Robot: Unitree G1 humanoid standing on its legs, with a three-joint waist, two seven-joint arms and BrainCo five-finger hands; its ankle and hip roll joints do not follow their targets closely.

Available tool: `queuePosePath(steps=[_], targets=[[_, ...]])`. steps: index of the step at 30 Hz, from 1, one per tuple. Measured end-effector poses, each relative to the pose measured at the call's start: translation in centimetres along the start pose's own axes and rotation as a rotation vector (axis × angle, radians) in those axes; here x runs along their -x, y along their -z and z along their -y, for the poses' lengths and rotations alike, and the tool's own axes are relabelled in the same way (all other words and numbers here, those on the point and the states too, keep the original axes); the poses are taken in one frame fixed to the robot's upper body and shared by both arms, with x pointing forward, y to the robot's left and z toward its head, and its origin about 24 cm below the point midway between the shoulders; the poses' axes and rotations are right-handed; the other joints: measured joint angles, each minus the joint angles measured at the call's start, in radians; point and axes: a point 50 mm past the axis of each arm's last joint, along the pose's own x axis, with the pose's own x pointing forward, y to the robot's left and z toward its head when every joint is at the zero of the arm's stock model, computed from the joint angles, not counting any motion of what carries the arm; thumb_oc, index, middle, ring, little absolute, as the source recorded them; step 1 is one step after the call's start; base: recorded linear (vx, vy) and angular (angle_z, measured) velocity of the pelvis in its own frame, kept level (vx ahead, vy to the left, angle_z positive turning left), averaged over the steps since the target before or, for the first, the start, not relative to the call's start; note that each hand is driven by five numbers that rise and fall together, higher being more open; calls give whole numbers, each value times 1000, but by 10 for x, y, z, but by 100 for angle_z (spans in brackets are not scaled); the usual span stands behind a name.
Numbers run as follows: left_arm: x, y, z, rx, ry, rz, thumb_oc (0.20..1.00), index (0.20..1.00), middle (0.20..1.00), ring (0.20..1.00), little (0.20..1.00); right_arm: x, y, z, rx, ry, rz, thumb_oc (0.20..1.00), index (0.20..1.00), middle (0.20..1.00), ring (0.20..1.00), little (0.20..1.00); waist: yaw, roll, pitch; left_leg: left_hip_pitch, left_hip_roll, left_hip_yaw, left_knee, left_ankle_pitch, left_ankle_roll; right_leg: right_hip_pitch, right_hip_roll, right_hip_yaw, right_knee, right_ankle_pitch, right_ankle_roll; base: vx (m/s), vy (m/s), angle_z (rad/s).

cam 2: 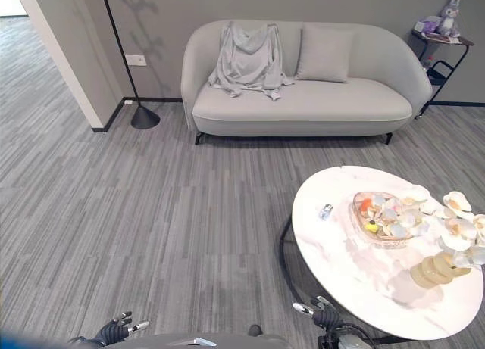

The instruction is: Hang the clothes on the sofa on the clothes rack.

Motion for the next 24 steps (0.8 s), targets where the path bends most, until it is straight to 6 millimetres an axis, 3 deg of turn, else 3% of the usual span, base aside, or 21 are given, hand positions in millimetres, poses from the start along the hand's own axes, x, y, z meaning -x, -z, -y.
queuePosePath(steps=[13,24], targets=[[-4,-26,1,-7,-2,85,1000,1000,1000,1000,1000,0,1,0,1,0,-5,1000,1000,1000,1000,1000,-1,0,-1,0,0,-1,0,1,0,0,0,-1,0,0,0,0,0,0],[-4,-25,1,-6,-13,84,1000,1000,1000,1000,1000,0,2,0,1,0,-8,1000,1000,1000,1000,1000,-1,-5,-1,0,0,-1,0,0,0,0,0,-1,0,-1,1,0,0,0]])
